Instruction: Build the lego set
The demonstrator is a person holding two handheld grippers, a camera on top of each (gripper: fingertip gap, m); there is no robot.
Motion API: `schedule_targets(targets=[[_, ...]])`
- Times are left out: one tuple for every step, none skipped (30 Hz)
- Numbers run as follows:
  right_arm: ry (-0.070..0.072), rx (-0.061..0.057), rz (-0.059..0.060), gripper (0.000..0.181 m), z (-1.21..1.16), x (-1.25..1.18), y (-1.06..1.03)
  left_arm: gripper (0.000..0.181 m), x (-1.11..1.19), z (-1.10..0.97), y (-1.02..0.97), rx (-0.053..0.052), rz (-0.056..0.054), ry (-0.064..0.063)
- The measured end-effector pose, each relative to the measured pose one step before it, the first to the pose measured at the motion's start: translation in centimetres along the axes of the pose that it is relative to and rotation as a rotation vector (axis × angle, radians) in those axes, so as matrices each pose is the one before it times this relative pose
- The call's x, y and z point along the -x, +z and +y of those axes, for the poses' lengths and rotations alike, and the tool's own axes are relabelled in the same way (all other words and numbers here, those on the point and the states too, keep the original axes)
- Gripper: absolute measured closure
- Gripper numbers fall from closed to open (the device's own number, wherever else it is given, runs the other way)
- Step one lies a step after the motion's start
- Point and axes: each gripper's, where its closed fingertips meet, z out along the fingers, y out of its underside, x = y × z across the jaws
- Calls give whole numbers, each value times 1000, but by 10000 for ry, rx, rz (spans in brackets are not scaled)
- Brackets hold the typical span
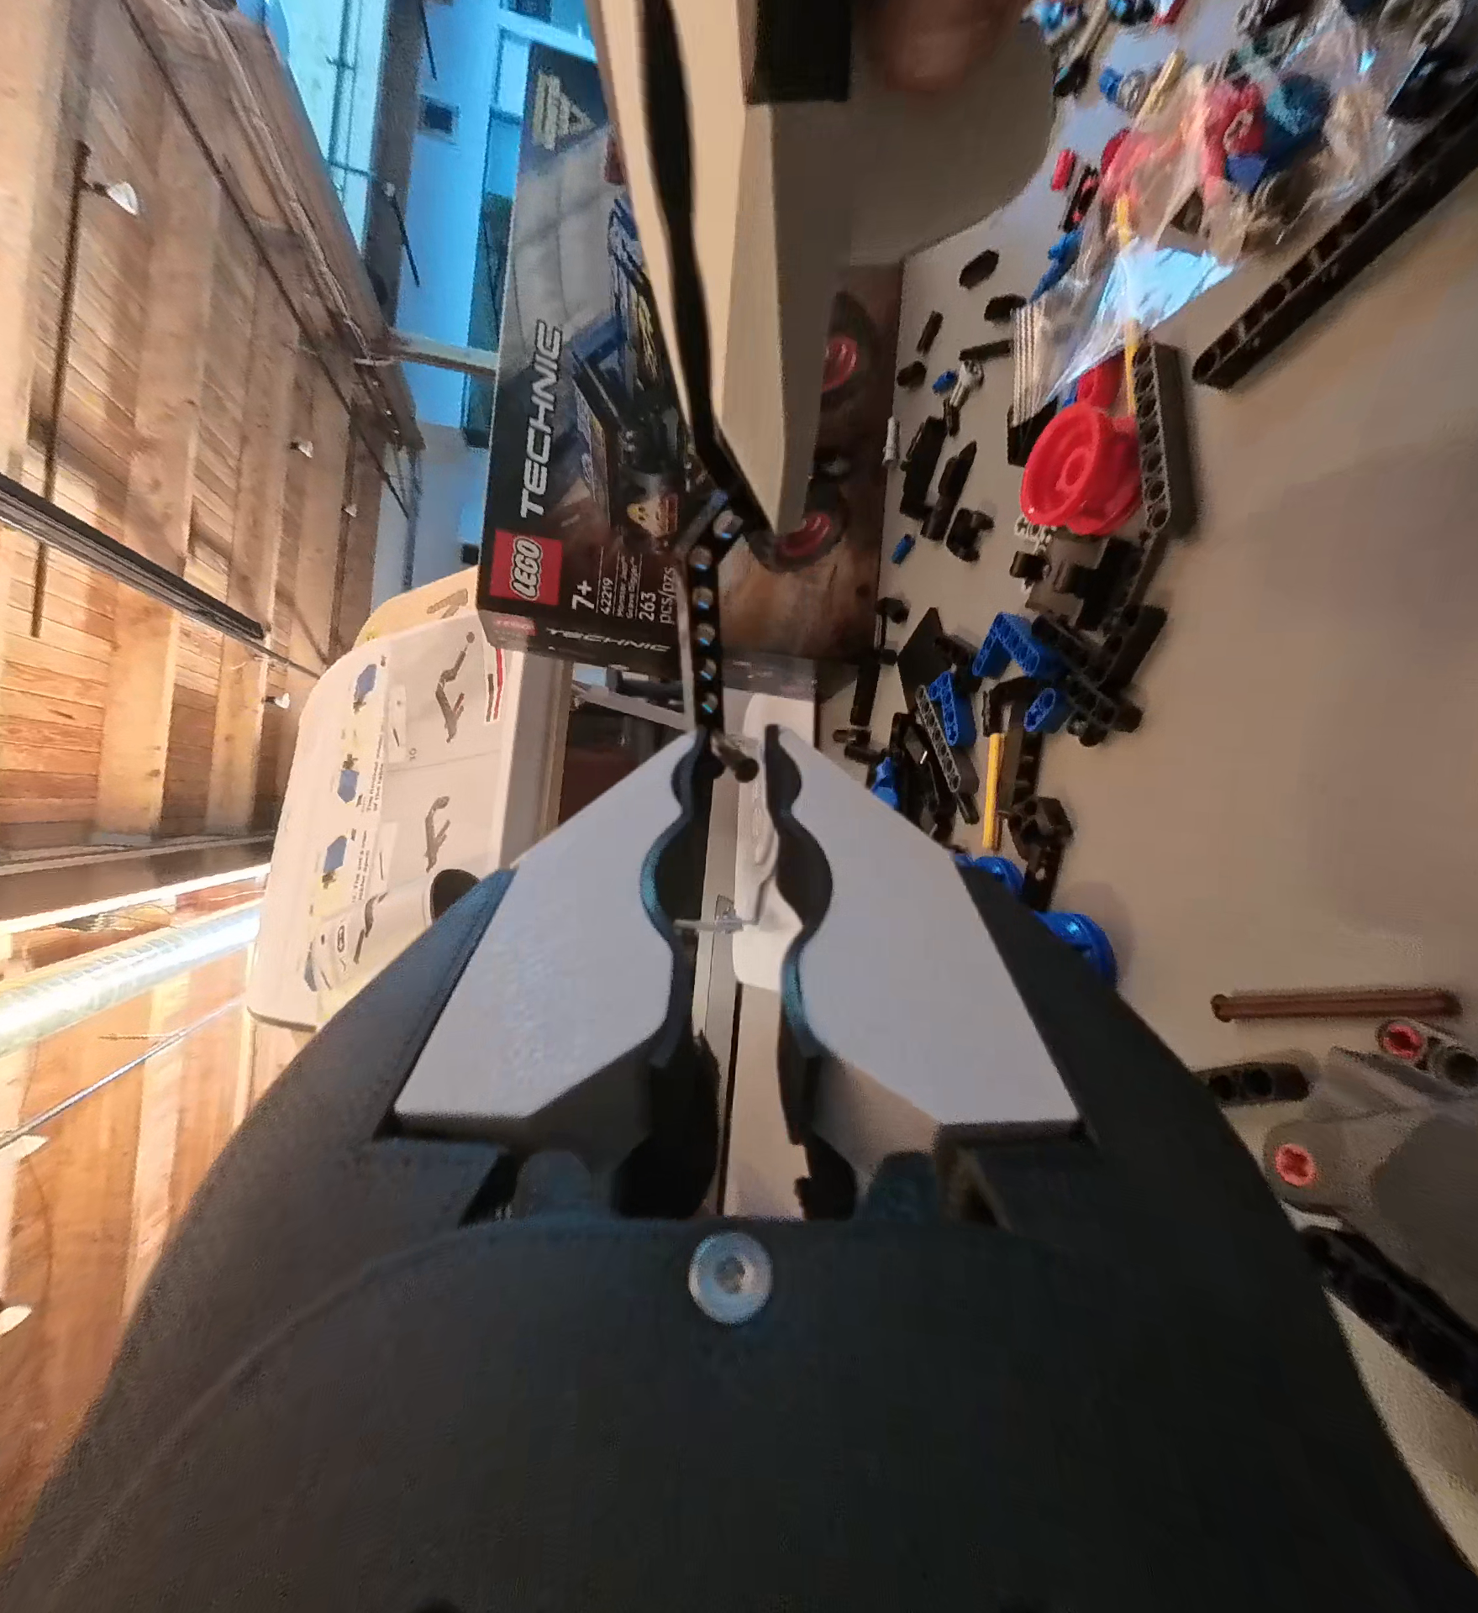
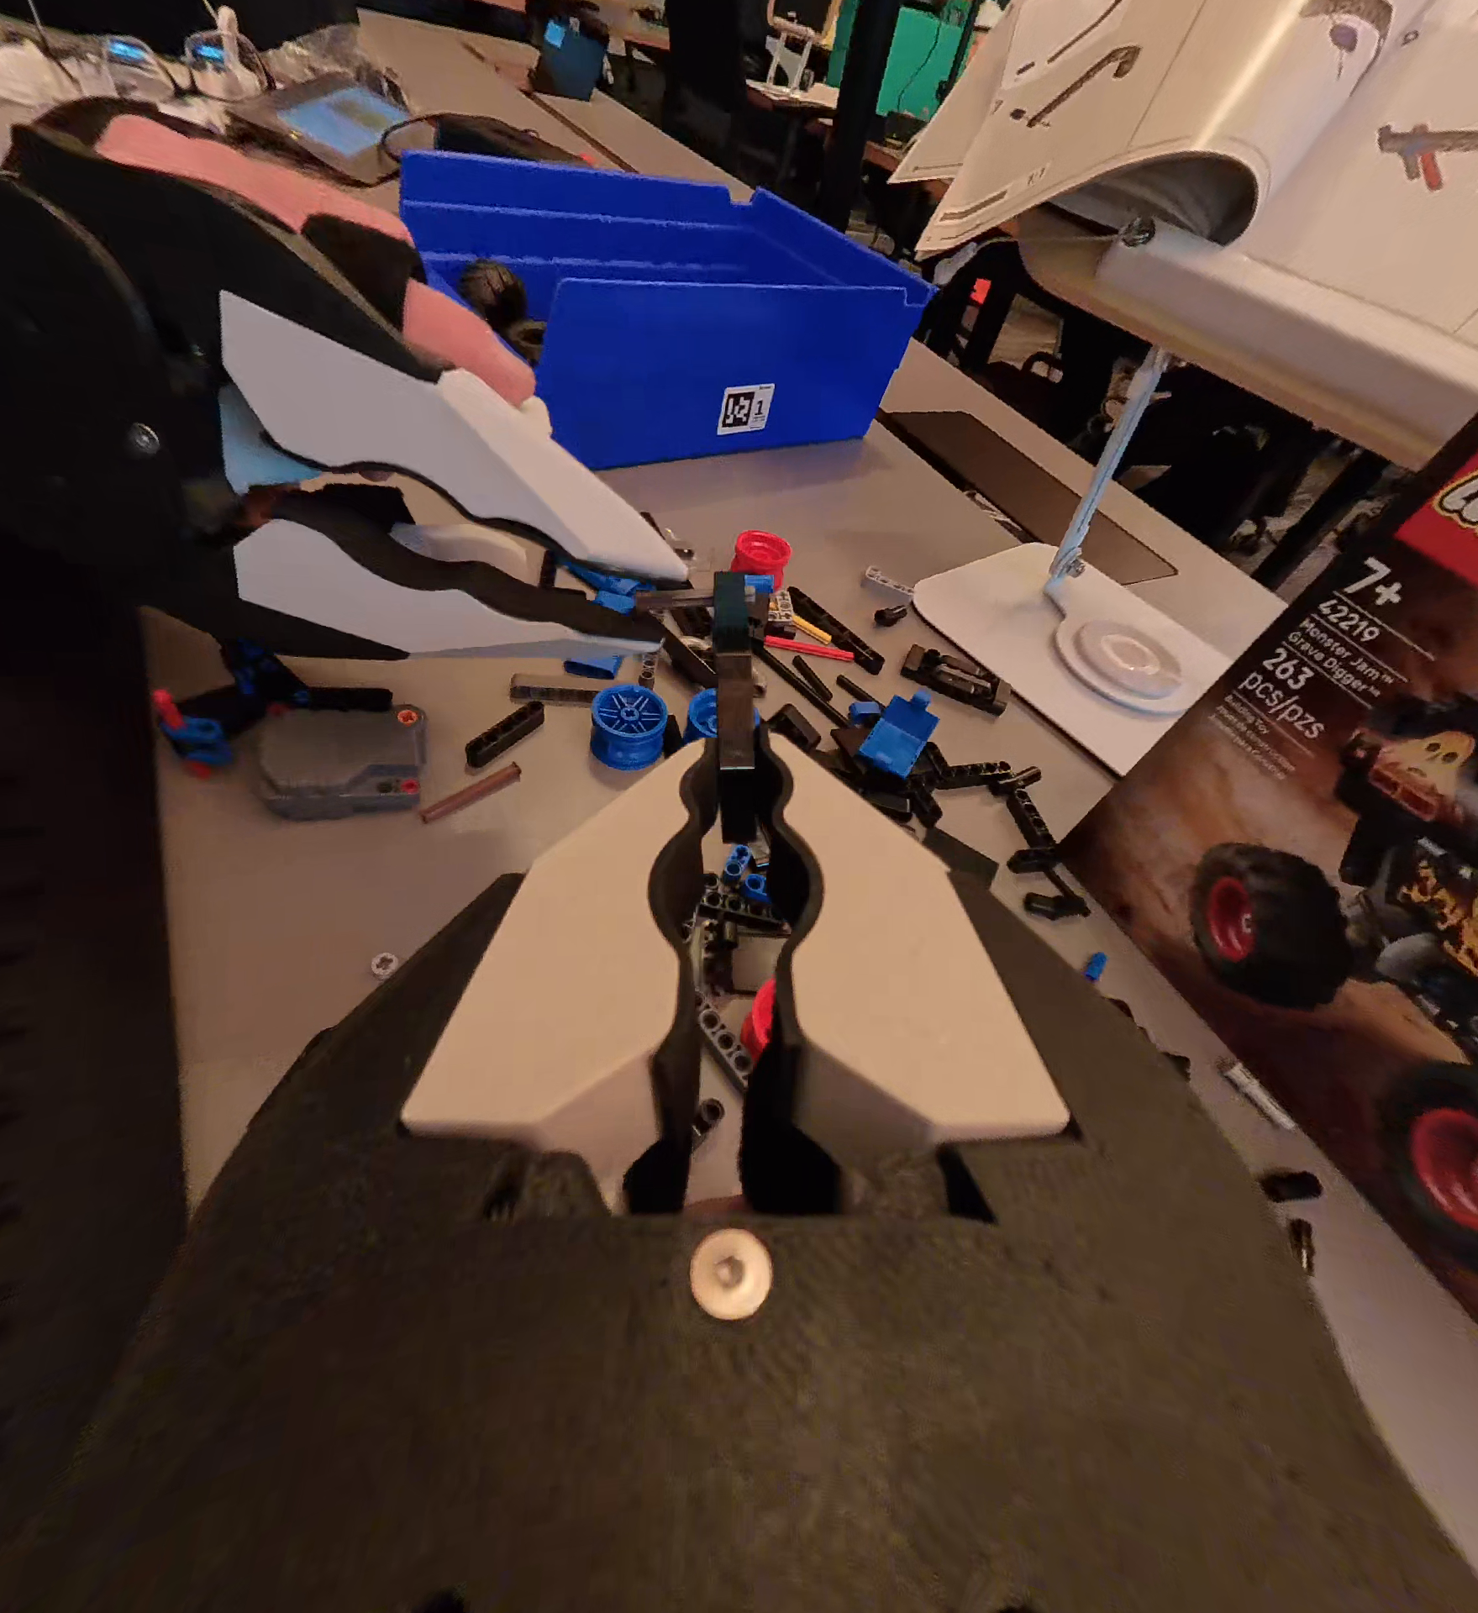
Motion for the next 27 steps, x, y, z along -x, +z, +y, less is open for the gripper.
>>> schedule_targets(targets=[[22,3,-29,176,-18,65,-5,175,20,112,129,124,-76,196],[40,13,-6,176,29,-5,19,176,150,-65,5,-11,-142,148],[118,-43,-37,176,-40,-7,-16,177,165,2,-11,25,-100,27],[208,-79,-74,176,-100,-19,-71,177,163,-30,-27,4,-69,-38],[247,-75,-89,176,-106,-24,-71,178,170,-147,-101,-46,-68,4],[286,-76,-90,176,-92,-12,-42,178,145,-63,-59,14,-56,65],[320,-81,-89,176,-62,-24,-17,178,138,-62,-46,33,-25,18],[322,-49,-72,176,-4,-53,16,179,140,-53,-56,18,-11,-45],[295,-48,-38,176,-30,-81,-3,179,109,-64,-70,10,0,-33],[276,-30,30,176,-47,-149,-12,180,122,-18,-24,42,-27,-7],[270,37,158,176,37,-315,37,180,126,-165,50,-29,-37,-57],[253,112,268,176,191,-469,125,180,145,-328,113,-72,-81,-8],[205,116,242,176,218,-388,188,180,-56,-279,202,18,15,85],[27,34,61,176,66,5,178,180,-274,-267,189,3,175,85],[-255,49,108,176,35,67,103,180,-167,-262,5,-140,209,-112],[-616,91,262,176,29,-78,-14,179,-27,-72,-138,-155,352,-571],[-905,146,376,176,73,-180,-125,179,160,208,-257,-54,379,-603],[-1008,79,330,176,1,-101,-203,179,406,304,-378,-38,317,-419],[-949,-3,222,176,-90,66,-221,179,387,303,-436,-40,498,-620],[-985,-68,107,176,-184,310,-213,179,107,93,-485,-135,837,-875],[-957,-35,83,176,-173,385,-151,179,167,-222,-579,-289,798,-790],[-792,41,158,175,-92,225,-90,179,598,-326,-594,-265,413,-529],[-712,39,150,175,-89,176,-51,180,231,-69,-383,1,619,-425],[-683,-13,113,176,-129,215,-35,180,-343,94,-213,180,925,-356],[-570,8,118,176,-119,180,-21,179,-57,-10,-146,118,581,-122],[-396,38,146,176,-60,62,-11,180,137,-8,-63,98,398,-46],[-336,-37,91,176,-159,108,-56,179,-182,47,45,111,617,-125]])
